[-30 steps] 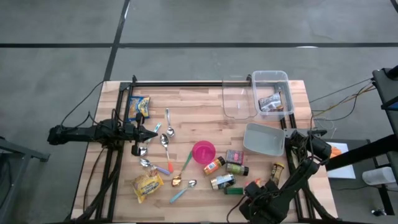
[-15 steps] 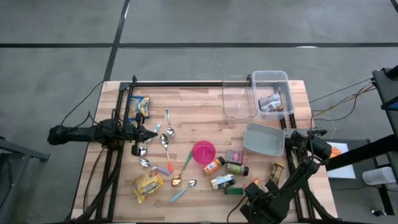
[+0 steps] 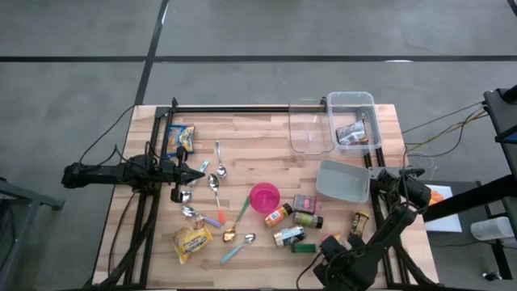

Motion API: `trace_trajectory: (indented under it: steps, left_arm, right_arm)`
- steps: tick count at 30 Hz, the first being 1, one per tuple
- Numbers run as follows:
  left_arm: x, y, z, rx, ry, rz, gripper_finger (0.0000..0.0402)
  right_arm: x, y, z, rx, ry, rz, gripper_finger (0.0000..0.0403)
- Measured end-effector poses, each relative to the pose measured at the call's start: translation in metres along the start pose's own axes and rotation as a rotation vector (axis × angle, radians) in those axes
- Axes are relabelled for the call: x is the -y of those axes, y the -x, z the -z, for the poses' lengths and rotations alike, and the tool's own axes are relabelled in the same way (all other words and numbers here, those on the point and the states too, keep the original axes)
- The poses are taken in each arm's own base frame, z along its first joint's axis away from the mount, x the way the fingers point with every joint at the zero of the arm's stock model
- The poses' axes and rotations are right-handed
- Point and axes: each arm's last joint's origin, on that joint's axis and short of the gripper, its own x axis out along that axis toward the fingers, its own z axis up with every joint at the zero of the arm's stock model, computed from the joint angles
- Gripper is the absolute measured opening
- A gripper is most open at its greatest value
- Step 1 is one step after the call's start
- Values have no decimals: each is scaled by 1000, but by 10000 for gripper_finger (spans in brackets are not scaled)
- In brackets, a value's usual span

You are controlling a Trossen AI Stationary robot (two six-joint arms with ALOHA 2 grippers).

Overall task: Pick & Place Food Item
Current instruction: Put the orange noodle pack into the white bin

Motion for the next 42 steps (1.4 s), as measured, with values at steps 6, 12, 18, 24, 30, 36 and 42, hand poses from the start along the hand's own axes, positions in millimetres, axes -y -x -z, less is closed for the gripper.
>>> trace_trajectory:
  steps: [6,12,18,24,30,36,42]
  left_arm:
    - [0,0,0,0,0,0,0]
    - [0,0,0,0,0,0,0]
    - [0,0,0,0,0,0,0]
    - [0,0,0,-1,0,0,0]
    - [0,0,0,-1,0,0,0]
    - [0,0,0,0,0,0,0]
    - [0,0,0,0,0,0,0]
  right_arm:
    - [2,24,-5,24,16,47,11]
    - [8,53,-11,55,29,118,11]
    - [8,66,-15,99,80,82,11]
    - [8,70,-21,257,174,32,11]
    - [10,83,-32,579,322,-36,11]
    - [13,99,-51,888,453,-28,11]
    - [19,111,-88,952,498,57,11]
